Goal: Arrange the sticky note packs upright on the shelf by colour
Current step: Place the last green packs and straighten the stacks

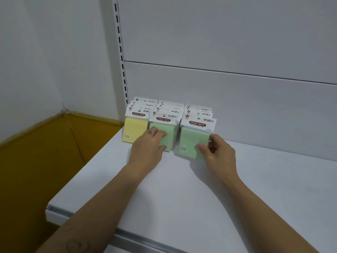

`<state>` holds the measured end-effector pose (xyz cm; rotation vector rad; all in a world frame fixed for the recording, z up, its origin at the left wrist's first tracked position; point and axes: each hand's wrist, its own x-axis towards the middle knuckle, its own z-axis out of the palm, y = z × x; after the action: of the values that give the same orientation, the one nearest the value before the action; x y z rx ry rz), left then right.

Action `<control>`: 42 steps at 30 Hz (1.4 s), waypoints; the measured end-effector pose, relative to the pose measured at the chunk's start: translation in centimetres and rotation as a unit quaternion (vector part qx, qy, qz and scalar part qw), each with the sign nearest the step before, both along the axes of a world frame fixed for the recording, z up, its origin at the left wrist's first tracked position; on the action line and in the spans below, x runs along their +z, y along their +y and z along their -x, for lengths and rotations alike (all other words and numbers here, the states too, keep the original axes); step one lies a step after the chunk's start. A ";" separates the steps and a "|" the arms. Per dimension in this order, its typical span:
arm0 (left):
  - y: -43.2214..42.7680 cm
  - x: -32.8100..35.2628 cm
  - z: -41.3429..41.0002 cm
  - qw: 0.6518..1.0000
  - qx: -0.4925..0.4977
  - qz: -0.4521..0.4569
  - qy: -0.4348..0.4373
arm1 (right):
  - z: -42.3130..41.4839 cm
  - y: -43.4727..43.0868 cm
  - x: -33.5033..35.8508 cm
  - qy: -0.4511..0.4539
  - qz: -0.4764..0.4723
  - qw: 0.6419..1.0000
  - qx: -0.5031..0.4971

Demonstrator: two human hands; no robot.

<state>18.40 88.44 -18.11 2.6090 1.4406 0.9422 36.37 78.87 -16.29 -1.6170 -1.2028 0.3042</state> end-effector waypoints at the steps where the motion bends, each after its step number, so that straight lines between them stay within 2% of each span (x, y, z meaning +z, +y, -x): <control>1: 0.2 0.1 0.2 1.000 0.012 -0.020 0.001 | 0.0 0.0 0.0 -0.001 -0.001 1.000 -0.001; 11: 0.6 0.1 0.7 0.993 0.044 -0.077 0.073 | -0.2 -0.3 0.1 0.004 -0.010 1.000 -0.002; 17: 0.7 0.0 0.3 0.991 0.050 -0.104 0.062 | -0.2 -0.3 0.0 0.004 -0.008 1.000 0.007; 24: 0.7 -0.1 0.1 0.995 0.042 -0.077 0.044 | -0.2 0.0 -0.2 0.003 0.006 1.000 0.013; 26: 0.6 -0.2 0.4 0.997 0.026 -0.073 0.015 | -0.1 0.1 -0.2 0.004 0.010 1.000 0.017; 29: 0.1 -0.1 0.9 0.993 -0.004 -0.072 -0.096 | 0.1 0.2 -0.2 0.010 0.014 1.000 0.021; 32: -0.9 0.5 1.2 0.976 -0.065 0.032 -0.206 | 0.6 0.7 -0.1 0.031 0.018 0.999 0.029; 35: -1.5 0.8 1.3 0.954 -0.102 0.124 -0.255 | 1.6 1.2 0.6 0.062 0.018 0.997 0.047; 39: -1.0 1.1 1.5 0.916 -0.067 0.196 -0.345 | 2.9 2.1 1.4 0.079 0.020 0.994 0.075; 42: -0.5 1.2 1.9 0.911 -0.029 0.197 -0.362 | 3.8 3.0 1.5 0.078 0.034 0.992 0.092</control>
<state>16.50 87.93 -16.89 1.7196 1.1716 1.2587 32.60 81.85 -14.81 -1.5129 -1.2338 0.5831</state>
